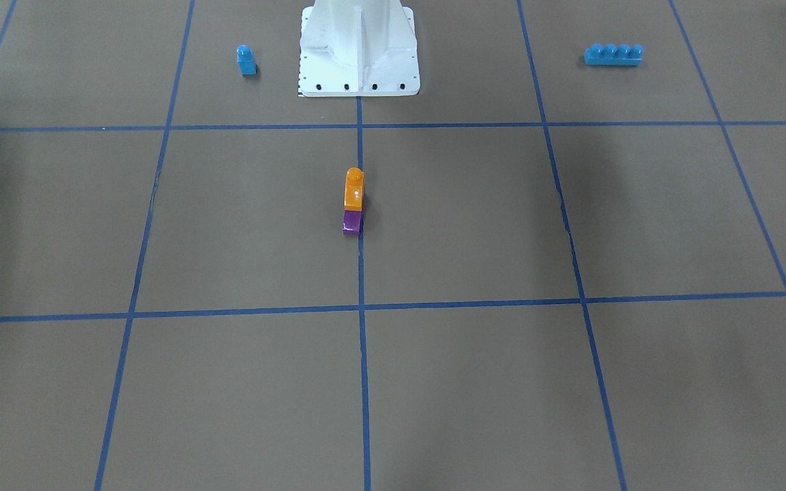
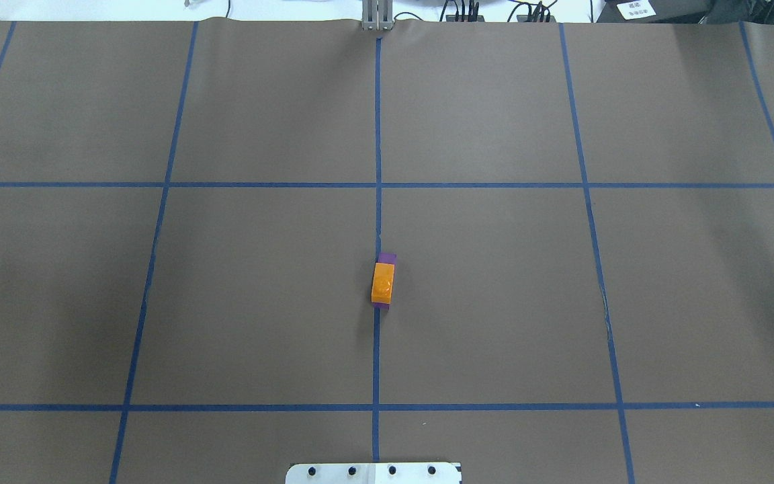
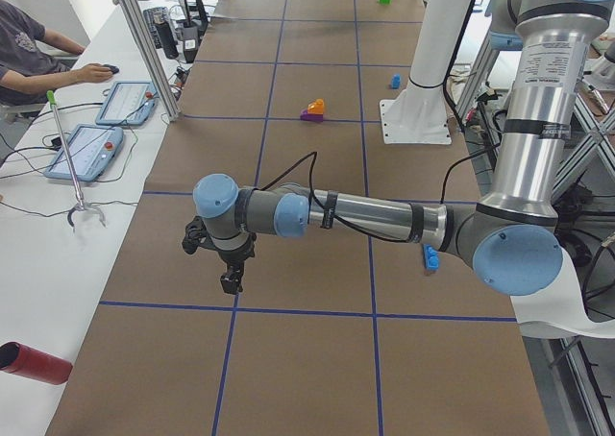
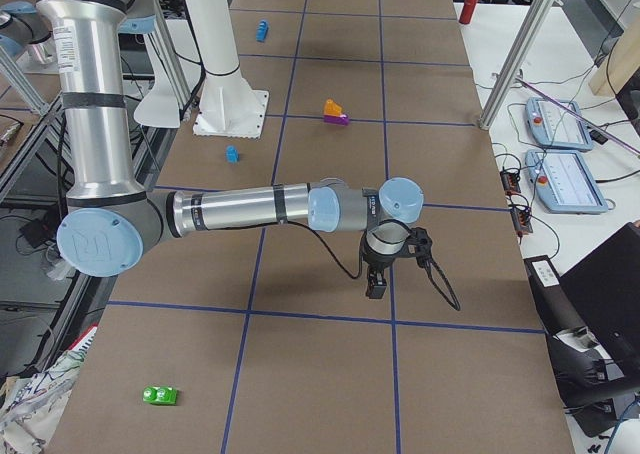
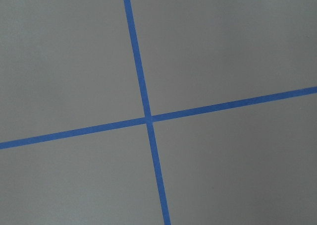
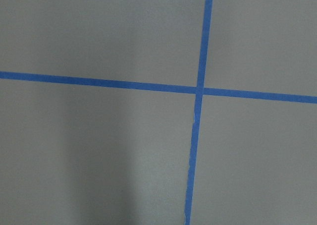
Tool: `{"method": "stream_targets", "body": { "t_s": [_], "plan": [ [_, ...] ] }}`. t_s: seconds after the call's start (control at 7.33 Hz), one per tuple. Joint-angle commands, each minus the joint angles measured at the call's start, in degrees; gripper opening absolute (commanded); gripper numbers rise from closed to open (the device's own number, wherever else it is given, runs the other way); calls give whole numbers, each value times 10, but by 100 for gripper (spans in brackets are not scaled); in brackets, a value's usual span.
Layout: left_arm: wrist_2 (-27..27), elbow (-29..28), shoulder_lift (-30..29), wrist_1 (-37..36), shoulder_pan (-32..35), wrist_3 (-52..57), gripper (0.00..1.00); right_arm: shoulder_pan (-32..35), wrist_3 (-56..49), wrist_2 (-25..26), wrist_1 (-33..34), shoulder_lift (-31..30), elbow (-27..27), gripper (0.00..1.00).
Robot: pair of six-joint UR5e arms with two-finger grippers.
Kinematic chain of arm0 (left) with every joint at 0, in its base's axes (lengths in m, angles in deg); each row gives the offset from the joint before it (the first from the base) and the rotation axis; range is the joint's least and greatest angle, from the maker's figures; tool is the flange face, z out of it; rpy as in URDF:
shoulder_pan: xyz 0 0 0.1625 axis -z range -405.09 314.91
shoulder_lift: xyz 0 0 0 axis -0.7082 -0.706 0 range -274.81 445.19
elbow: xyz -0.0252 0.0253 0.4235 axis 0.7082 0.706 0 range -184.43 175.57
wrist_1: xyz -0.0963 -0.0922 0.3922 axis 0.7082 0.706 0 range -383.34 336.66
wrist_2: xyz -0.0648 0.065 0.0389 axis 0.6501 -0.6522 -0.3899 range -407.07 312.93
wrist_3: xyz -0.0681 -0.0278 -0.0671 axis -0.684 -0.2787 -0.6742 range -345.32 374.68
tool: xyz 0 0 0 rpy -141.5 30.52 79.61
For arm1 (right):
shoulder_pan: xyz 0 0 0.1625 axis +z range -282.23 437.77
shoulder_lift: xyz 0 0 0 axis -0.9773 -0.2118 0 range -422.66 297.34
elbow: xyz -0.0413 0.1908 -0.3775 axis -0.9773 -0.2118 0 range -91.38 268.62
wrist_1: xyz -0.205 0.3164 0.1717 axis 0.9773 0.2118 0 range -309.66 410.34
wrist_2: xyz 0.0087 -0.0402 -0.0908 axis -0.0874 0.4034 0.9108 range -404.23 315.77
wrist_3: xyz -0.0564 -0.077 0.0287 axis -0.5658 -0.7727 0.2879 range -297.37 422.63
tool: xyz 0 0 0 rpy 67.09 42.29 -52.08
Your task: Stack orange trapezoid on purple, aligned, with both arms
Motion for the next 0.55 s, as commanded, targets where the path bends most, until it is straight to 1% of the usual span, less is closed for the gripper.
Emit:
{"method": "stream_targets", "body": {
  "t_s": [0.0,0.41],
  "plan": [
    [1,2,1,0,0,1,100,0,1,0,0,-1,1,100],
    [-1,4,1,1,0,1,100,0,1,0,0,-1,1,100]
  ]
}}
